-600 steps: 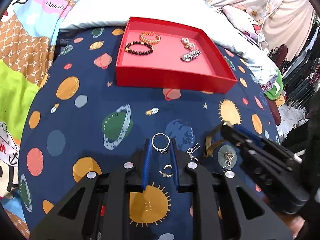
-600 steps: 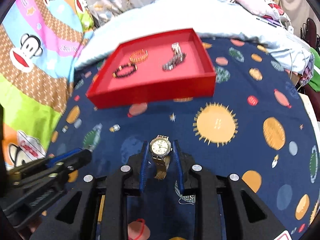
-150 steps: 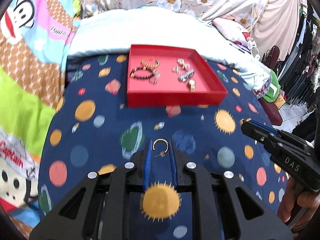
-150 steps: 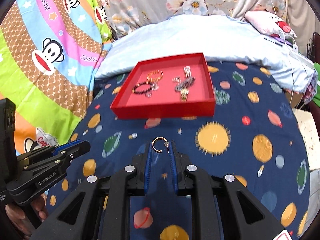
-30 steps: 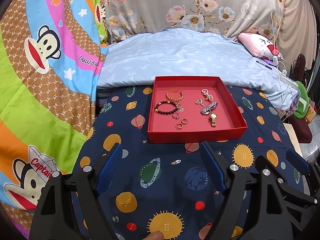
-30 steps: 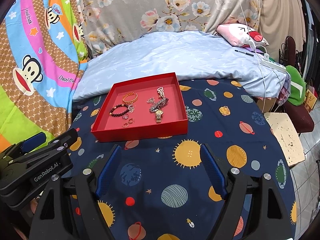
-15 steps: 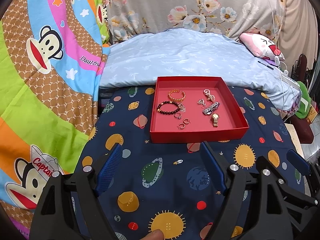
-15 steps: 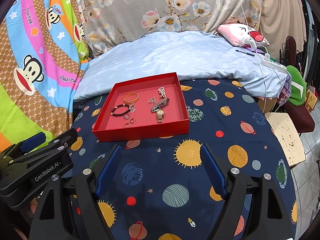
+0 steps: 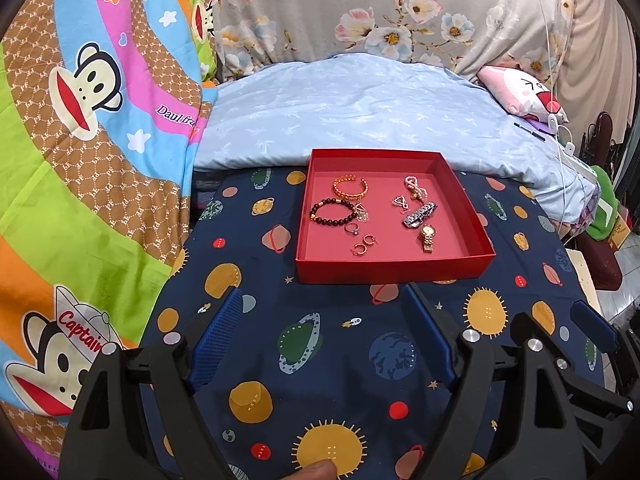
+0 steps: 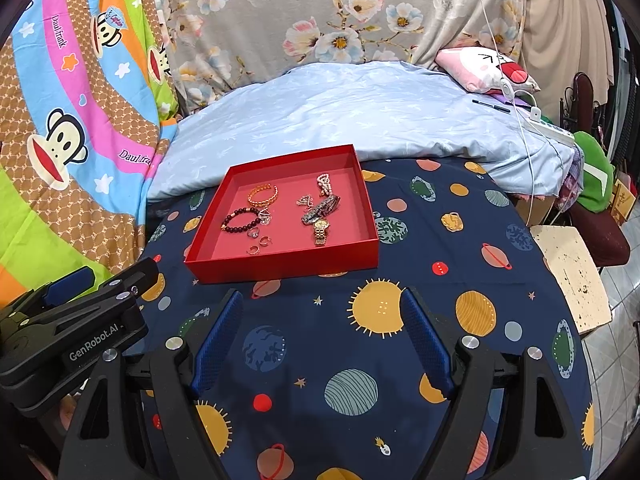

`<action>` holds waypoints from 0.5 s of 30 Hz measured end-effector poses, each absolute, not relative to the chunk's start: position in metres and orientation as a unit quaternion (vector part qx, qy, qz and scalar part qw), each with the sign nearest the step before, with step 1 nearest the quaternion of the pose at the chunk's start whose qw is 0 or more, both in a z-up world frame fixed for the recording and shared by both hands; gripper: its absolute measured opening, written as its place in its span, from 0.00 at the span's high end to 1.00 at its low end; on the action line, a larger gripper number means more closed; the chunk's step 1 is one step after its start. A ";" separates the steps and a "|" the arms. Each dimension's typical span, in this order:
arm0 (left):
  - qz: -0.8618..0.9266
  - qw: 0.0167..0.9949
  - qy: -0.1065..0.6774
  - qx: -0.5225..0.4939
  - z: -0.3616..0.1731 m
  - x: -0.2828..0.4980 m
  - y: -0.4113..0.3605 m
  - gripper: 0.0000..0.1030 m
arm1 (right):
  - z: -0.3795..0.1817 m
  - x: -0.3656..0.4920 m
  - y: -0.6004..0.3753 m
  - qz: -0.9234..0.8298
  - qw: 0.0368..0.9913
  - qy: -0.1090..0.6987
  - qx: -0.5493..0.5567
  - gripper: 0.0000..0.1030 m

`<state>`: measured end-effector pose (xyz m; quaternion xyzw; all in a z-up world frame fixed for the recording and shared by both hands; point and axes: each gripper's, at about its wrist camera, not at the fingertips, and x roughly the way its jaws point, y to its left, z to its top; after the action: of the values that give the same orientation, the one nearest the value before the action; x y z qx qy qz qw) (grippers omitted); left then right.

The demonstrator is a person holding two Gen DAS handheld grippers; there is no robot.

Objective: Organize jewelry

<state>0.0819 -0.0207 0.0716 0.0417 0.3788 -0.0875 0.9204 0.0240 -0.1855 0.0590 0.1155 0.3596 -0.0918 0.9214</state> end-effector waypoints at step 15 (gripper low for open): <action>-0.075 0.920 0.382 0.044 0.065 0.087 -0.022 0.21 | 0.058 0.027 -0.180 -0.092 0.920 0.364 0.112 0.23</action>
<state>0.0867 -0.0224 0.0652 0.0441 0.3819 -0.0751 0.9201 0.0266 -0.1800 0.0576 0.1118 0.3641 -0.0924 0.9200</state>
